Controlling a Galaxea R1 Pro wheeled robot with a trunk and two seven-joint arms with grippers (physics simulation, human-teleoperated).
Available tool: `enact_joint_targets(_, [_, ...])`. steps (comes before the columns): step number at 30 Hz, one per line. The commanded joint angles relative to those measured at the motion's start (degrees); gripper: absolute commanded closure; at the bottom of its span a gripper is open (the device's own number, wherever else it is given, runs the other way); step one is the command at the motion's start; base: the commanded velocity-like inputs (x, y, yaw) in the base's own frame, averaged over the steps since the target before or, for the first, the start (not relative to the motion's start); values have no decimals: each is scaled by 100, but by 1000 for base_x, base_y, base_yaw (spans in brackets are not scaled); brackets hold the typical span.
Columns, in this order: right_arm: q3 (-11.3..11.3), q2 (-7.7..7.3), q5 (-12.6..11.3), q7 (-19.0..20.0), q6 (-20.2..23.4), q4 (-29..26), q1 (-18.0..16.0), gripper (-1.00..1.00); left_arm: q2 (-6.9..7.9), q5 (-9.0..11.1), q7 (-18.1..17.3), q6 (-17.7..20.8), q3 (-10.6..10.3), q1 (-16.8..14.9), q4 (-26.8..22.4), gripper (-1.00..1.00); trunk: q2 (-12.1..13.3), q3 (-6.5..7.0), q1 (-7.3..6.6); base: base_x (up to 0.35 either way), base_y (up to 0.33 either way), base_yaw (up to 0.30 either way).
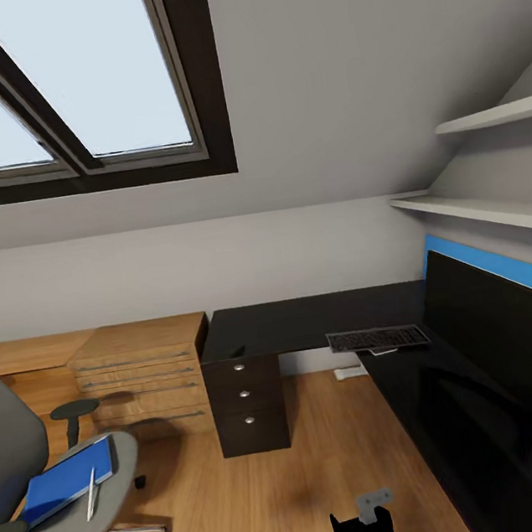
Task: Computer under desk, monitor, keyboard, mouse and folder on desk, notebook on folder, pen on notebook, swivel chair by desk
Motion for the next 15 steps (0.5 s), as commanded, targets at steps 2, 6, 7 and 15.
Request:
enact_joint_targets(2, [48,3,-39,-9,-22,13,-4,-100,-4,10,-6,-15,19,0,5,-100,-3,-2,5,336,0,0])
enact_joint_targets(6, [50,3,-39,-9,-22,13,-2,-100,-4,10,-5,-15,19,-2,8,-100,-3,-2,5,336,0,0])
enact_joint_targets(7, [51,3,-39,-9,-22,13,-2,-100,-4,10,-5,-15,19,-4,10,-100,-3,-2,5,336,0,0])
enact_joint_targets(15, [59,39,-52,-1,-93,13,-2,-100,-4,10,-8,-15,19,-2,21,-100,-3,-8,5,336,0,0])
